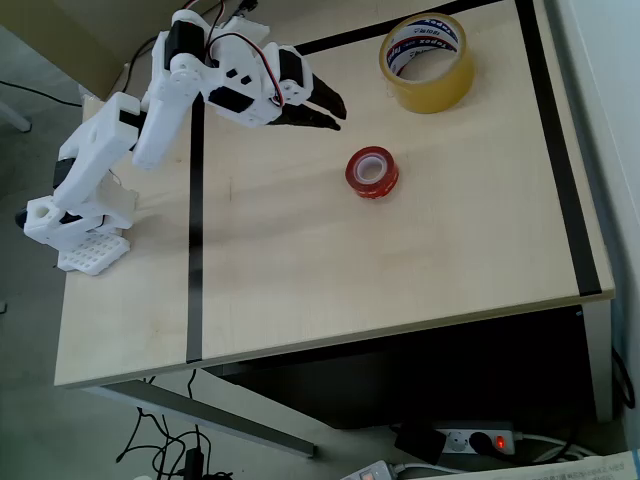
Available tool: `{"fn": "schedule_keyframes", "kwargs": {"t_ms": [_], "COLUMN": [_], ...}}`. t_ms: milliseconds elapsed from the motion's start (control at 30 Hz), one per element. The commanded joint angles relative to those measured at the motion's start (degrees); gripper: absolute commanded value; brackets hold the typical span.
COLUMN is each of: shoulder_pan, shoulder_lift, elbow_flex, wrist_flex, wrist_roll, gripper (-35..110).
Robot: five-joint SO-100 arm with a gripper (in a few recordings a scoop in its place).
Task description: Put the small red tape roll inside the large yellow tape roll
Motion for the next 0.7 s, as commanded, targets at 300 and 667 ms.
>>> {"fn": "schedule_keyframes", "kwargs": {"t_ms": [300, 667], "shoulder_pan": [1.85, 3.43], "shoulder_lift": [10.11, -1.05], "elbow_flex": [23.29, 17.31], "wrist_flex": [1.14, 1.14], "wrist_roll": [-3.87, -4.66], "gripper": [33, 36]}}
